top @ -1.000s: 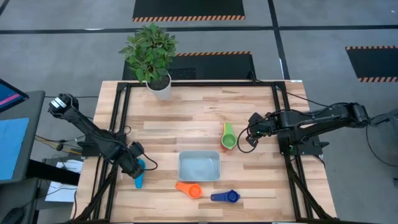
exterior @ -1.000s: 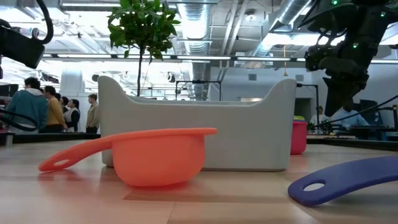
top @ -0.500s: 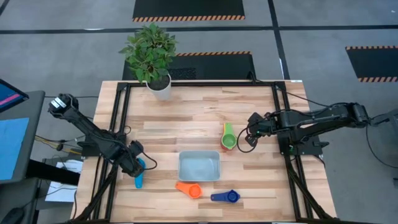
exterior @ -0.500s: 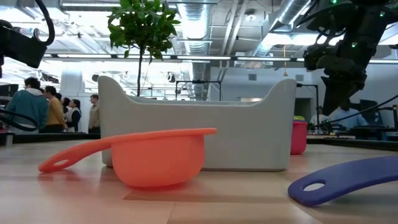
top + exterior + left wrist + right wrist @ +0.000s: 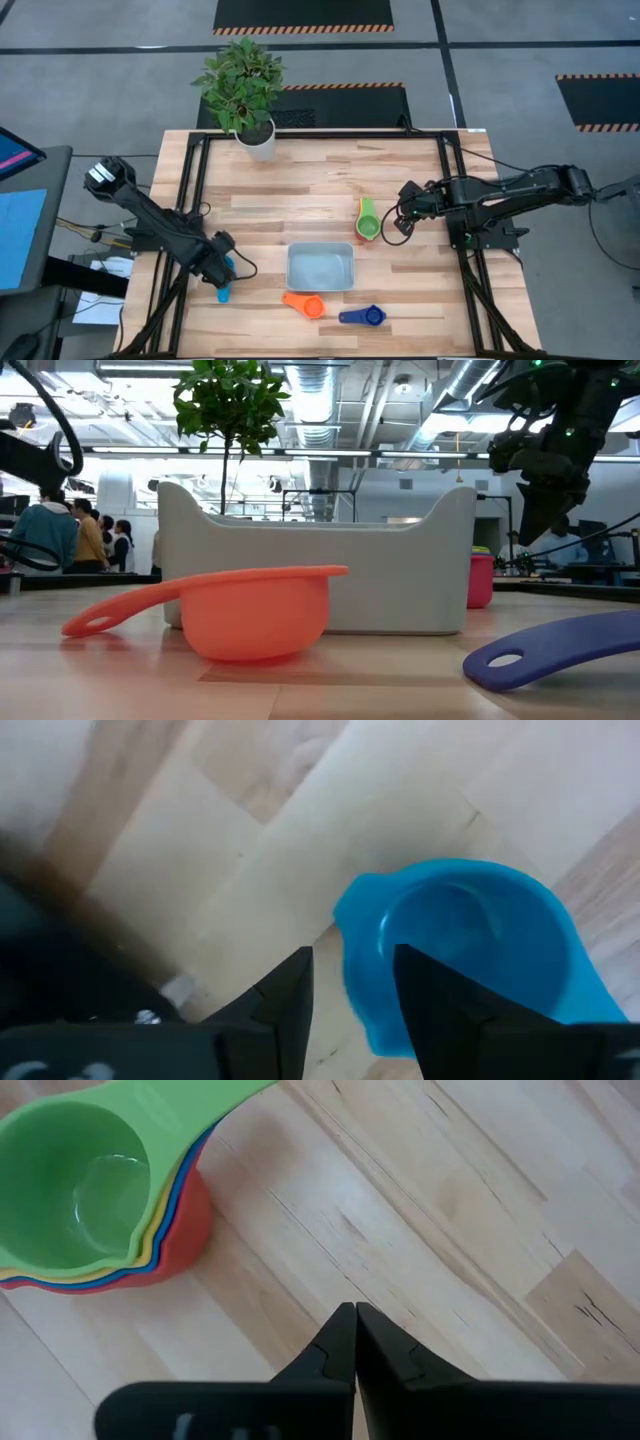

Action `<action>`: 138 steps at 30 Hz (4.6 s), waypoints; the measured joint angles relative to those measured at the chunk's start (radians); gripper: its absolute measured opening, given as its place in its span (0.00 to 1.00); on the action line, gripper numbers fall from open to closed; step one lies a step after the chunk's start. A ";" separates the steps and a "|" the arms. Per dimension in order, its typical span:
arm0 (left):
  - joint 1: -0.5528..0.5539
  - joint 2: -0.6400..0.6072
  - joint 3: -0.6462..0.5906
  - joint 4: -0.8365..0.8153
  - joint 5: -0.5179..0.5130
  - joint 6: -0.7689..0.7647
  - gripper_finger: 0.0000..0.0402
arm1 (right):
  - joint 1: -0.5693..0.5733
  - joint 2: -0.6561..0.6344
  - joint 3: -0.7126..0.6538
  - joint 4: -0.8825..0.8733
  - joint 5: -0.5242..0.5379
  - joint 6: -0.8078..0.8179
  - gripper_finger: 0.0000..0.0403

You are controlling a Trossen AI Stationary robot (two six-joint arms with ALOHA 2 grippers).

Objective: Nest measuring cups in basket
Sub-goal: Stack the light blue measuring cup on top of the light green measuring cup

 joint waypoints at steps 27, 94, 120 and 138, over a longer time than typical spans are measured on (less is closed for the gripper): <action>0.153 0.089 0.167 -0.207 -0.183 0.352 0.00 | -0.001 0.000 0.000 -0.004 0.000 -0.003 0.07; 0.706 0.849 1.131 0.640 -0.080 2.333 0.00 | 0.435 -0.040 0.001 -0.345 -0.135 0.342 0.06; 0.700 0.898 1.131 0.701 -0.037 2.343 0.00 | 0.454 -0.040 0.001 -0.342 -0.135 0.349 0.05; 0.700 0.896 1.142 0.683 -0.037 2.333 0.21 | 0.454 -0.040 0.001 -0.343 -0.136 0.340 0.06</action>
